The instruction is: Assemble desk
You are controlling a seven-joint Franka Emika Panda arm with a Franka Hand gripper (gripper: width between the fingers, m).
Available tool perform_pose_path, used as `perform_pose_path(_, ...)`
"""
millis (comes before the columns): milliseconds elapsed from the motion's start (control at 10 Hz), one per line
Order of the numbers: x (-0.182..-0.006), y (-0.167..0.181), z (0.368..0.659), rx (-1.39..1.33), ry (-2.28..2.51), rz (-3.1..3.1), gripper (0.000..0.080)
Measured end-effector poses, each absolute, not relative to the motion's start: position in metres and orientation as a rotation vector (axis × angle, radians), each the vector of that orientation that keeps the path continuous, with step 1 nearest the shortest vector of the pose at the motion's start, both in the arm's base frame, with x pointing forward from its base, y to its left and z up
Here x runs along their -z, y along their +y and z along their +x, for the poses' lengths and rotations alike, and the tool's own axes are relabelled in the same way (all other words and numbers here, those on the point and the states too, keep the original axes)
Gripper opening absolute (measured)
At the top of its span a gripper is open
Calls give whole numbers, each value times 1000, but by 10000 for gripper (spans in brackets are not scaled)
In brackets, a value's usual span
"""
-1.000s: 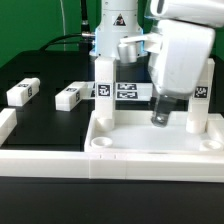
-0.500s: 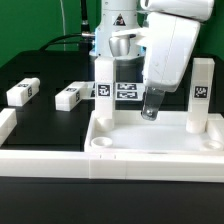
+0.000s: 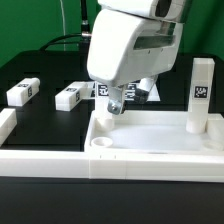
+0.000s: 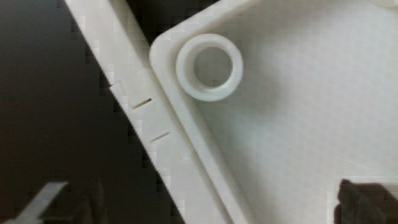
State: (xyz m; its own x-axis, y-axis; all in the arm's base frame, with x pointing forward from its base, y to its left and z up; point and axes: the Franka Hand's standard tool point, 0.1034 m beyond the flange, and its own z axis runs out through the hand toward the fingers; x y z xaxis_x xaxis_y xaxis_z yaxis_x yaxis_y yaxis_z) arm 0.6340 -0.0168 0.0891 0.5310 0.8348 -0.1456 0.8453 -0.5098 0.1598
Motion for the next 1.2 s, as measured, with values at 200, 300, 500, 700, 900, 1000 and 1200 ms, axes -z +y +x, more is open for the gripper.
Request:
perform_pose_path(200, -89, -16, 634, 54, 1260, 2643, 649)
perform_pose_path(300, -89, -16, 634, 40, 1145, 2693, 649)
perform_pose_path(500, -97, -31, 623, 67, 884, 2877, 649)
perform_pose_path(700, -105, -63, 615, 83, 661, 2983, 649)
perform_pose_path(900, -104, -65, 615, 72, 495, 3012, 649)
perform_pose_path(1000, -104, -64, 615, 68, 386, 3026, 649)
perform_pose_path(1200, -104, -66, 615, 60, 197, 3050, 649)
